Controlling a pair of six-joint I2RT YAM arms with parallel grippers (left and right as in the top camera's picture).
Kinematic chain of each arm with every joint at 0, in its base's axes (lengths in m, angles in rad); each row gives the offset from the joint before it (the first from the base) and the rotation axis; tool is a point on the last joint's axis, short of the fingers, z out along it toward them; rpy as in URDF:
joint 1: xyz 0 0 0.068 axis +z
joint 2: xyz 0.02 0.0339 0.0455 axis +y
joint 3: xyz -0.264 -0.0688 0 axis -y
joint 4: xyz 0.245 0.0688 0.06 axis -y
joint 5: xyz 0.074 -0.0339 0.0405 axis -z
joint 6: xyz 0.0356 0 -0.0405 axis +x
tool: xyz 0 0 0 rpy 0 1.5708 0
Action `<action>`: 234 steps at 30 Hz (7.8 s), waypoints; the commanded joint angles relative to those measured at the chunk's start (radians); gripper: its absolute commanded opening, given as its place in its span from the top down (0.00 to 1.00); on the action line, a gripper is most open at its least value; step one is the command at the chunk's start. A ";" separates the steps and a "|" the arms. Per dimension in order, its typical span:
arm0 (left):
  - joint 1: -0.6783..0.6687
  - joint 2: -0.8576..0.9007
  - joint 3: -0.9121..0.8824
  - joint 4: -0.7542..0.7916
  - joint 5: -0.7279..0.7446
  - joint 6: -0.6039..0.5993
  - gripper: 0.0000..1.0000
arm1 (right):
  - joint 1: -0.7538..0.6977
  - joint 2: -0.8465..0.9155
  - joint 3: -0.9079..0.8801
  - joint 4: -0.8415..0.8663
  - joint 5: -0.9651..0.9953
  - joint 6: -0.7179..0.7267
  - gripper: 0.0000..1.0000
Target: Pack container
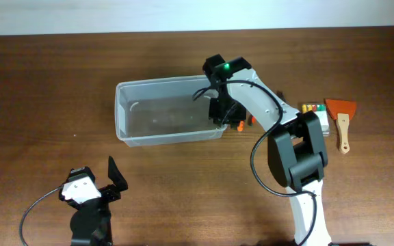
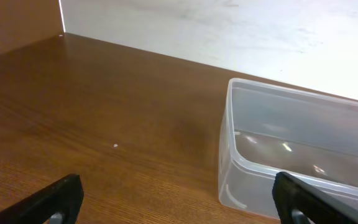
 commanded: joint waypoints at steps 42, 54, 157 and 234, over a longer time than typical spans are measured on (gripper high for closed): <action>-0.004 -0.005 -0.004 -0.001 -0.003 0.009 0.01 | -0.240 -0.212 -0.172 0.178 -0.144 -0.310 0.96; -0.004 -0.005 -0.004 -0.001 -0.003 0.009 0.01 | -0.088 -0.157 -0.173 0.145 -0.111 -0.262 0.96; -0.004 -0.005 -0.004 -0.001 -0.004 0.009 0.01 | 0.228 0.082 0.322 -0.003 -0.089 -1.268 0.96; -0.004 -0.005 -0.004 -0.001 -0.004 0.009 0.01 | -0.073 -0.199 0.493 -0.172 -0.174 -0.773 0.67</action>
